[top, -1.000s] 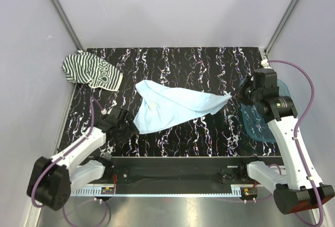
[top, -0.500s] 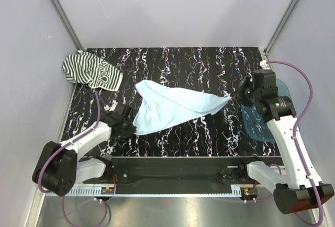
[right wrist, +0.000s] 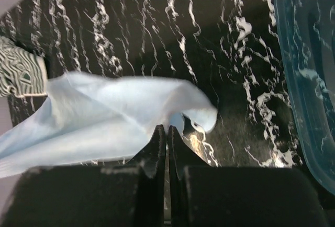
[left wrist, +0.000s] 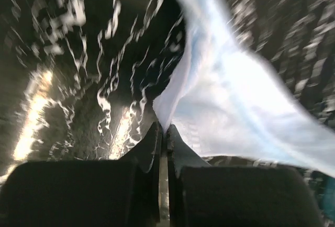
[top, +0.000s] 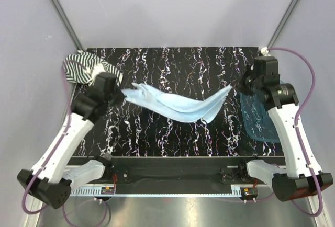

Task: Roll the towels
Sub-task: Flatten the towel

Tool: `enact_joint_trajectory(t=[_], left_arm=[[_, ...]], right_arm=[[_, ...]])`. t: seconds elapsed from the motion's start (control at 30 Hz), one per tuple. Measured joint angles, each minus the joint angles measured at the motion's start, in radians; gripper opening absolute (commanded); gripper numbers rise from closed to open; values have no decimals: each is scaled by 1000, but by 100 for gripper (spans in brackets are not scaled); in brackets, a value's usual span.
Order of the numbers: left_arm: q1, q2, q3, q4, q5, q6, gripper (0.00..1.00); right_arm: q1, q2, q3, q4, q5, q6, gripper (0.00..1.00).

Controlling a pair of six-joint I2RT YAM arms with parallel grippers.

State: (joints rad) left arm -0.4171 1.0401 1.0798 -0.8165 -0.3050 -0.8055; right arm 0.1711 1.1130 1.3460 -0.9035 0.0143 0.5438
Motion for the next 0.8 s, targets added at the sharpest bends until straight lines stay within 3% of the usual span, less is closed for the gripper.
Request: enact_joint_trajectory(t=[0.2, 0.37, 0.53, 0.63, 0.7, 0.8], left_arm=[[58, 22, 511, -134, -97, 142, 0], [263, 124, 750, -171, -42, 236, 0], [392, 393, 972, -205, 99, 284, 0], [418, 643, 1204, -245, 185, 308, 0], [430, 731, 1254, -244, 232, 319, 0], [474, 680, 1075, -207, 282, 327, 0]], right_arm=[[-1, 157, 297, -47, 10, -23, 0], [-33, 378, 540, -83, -38, -35, 0], [-105, 690, 842, -164, -154, -42, 0], [-150, 892, 1103, -247, -216, -44, 0], [-178, 966, 1206, -280, -248, -47, 0], [-219, 917, 1112, -275, -273, -60, 0]])
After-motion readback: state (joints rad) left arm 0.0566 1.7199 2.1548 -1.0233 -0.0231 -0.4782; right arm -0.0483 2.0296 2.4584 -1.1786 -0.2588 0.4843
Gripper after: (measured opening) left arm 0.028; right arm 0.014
